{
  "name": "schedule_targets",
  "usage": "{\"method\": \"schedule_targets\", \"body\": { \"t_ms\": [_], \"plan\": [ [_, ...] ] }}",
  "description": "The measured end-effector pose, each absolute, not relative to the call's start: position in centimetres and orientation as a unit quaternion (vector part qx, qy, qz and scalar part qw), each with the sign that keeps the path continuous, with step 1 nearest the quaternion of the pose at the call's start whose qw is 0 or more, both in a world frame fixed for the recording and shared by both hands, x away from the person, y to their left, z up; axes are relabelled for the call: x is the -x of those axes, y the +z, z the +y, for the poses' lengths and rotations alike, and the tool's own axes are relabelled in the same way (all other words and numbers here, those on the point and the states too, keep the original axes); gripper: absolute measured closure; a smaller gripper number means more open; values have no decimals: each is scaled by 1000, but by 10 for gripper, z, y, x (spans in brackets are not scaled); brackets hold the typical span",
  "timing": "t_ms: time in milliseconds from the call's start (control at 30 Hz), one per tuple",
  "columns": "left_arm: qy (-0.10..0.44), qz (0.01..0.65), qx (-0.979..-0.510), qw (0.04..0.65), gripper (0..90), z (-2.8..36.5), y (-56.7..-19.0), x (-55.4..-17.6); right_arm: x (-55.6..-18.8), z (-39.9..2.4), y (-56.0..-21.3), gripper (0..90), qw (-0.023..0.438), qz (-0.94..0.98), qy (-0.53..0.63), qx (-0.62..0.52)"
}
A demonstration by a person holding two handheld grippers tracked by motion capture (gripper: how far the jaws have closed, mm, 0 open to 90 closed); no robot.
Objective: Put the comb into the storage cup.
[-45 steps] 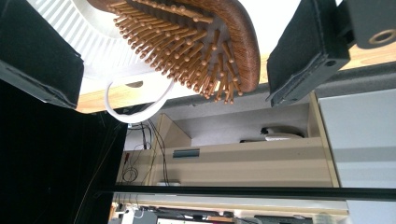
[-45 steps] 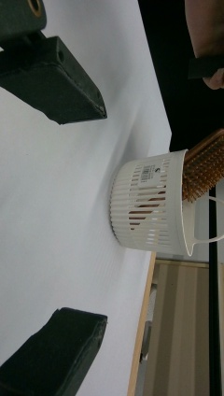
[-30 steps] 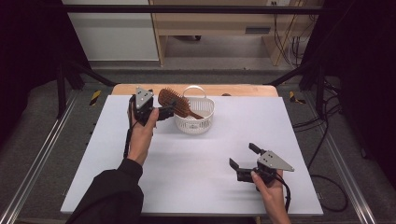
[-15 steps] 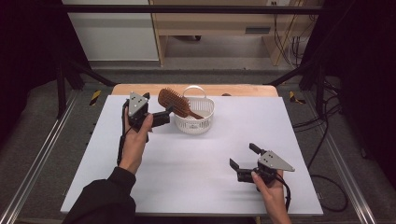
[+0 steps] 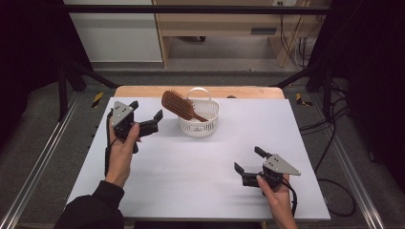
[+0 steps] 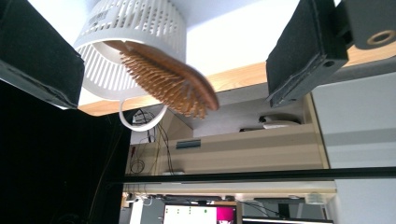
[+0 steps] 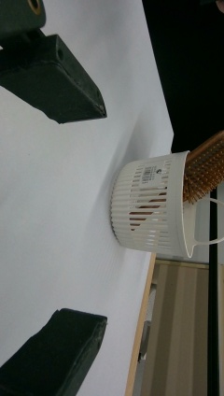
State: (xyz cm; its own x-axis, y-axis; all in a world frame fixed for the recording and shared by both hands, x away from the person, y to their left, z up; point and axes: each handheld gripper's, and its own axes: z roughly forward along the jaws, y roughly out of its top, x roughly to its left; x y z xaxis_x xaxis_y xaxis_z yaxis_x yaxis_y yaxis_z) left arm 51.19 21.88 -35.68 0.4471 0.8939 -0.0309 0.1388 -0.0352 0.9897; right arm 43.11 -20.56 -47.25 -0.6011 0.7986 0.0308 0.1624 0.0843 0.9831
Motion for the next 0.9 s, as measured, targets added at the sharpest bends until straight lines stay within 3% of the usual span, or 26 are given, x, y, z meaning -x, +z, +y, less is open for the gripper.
{"method": "schedule_targets", "body": {
  "t_ms": [900],
  "plan": [
    [346,402,-625,573,8,259,-350,-467,-427,-204,-472,25,276,687,576,-345]
  ]
}}
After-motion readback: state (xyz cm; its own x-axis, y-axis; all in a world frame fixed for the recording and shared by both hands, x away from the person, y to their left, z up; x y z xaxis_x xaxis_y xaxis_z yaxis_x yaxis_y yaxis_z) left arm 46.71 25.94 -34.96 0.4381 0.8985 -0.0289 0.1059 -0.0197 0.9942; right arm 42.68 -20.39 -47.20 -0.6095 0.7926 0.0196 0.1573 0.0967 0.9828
